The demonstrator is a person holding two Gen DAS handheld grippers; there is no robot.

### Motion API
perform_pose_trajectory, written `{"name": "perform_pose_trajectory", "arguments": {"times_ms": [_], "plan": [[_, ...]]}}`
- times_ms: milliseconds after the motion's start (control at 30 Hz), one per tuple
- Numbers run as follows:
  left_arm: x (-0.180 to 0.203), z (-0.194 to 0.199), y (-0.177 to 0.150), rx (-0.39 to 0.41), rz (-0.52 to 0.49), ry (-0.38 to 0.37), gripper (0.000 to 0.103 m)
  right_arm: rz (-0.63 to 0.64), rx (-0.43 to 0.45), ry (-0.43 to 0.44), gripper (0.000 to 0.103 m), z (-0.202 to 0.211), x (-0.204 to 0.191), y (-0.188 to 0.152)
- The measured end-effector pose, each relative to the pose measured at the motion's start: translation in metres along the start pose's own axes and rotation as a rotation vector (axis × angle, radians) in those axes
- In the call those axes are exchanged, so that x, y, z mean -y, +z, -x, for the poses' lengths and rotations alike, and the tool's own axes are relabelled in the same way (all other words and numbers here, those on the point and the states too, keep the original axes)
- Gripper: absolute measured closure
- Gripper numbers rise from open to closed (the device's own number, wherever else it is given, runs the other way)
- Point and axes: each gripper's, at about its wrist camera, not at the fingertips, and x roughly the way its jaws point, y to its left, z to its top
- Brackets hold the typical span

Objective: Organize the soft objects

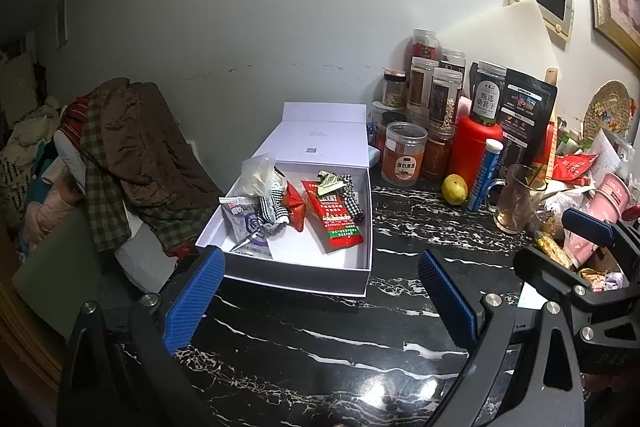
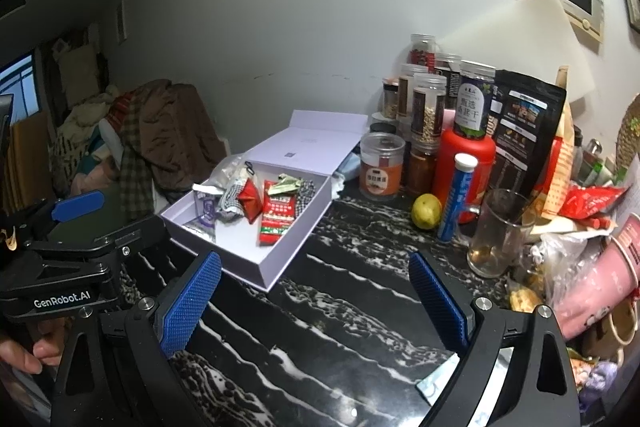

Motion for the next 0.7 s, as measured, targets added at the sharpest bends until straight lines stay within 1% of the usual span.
{"name": "perform_pose_trajectory", "arguments": {"times_ms": [333, 700], "plan": [[-0.0021, -0.0016, 0.0010, -0.012, 0.004, 0.008, 0.004, 0.002, -0.006, 0.000, 0.007, -0.0020, -0.0001, -0.0008], [-0.0039, -0.0013, 0.0004, -0.020, 0.007, -0.001, 0.004, -0.001, -0.011, 0.004, 0.007, -0.0039, 0.0001, -0.0019]]}}
